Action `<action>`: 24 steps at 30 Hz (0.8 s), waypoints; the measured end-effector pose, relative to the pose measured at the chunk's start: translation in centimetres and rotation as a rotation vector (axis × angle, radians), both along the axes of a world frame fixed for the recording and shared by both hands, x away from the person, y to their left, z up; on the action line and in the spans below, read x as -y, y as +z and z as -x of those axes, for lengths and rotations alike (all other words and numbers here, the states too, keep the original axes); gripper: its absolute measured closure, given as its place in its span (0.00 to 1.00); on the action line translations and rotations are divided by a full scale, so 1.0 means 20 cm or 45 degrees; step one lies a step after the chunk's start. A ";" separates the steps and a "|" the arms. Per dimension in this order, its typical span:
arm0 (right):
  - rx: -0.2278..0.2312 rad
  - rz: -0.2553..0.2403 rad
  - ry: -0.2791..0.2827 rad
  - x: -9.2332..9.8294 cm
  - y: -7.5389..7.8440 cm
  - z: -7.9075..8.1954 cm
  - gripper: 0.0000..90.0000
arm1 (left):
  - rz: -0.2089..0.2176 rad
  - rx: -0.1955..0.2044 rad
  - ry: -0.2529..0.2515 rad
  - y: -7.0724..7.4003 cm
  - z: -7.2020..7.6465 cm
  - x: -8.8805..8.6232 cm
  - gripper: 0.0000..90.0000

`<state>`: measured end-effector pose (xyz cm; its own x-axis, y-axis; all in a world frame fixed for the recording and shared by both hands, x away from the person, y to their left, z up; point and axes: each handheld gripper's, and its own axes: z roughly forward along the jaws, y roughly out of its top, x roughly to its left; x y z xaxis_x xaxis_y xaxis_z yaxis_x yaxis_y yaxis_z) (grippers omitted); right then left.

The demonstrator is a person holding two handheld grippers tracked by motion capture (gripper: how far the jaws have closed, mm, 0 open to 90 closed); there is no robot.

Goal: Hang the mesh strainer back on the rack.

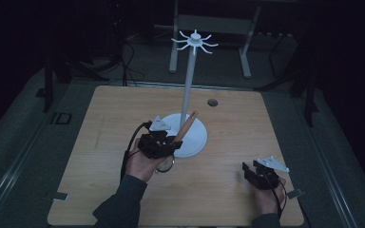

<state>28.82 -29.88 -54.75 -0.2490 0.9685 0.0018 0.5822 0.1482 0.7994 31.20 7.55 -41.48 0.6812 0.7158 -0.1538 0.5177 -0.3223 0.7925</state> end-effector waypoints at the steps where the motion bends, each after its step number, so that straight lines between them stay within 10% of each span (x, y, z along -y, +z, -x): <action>1: 0.000 0.000 -0.001 0.00 0.00 0.00 0.57 | 0.009 0.008 0.005 0.01 0.00 -0.01 0.77; 24: 0.003 0.004 -0.007 0.01 0.00 0.00 0.57 | 0.118 0.114 0.095 0.08 0.01 -0.04 0.77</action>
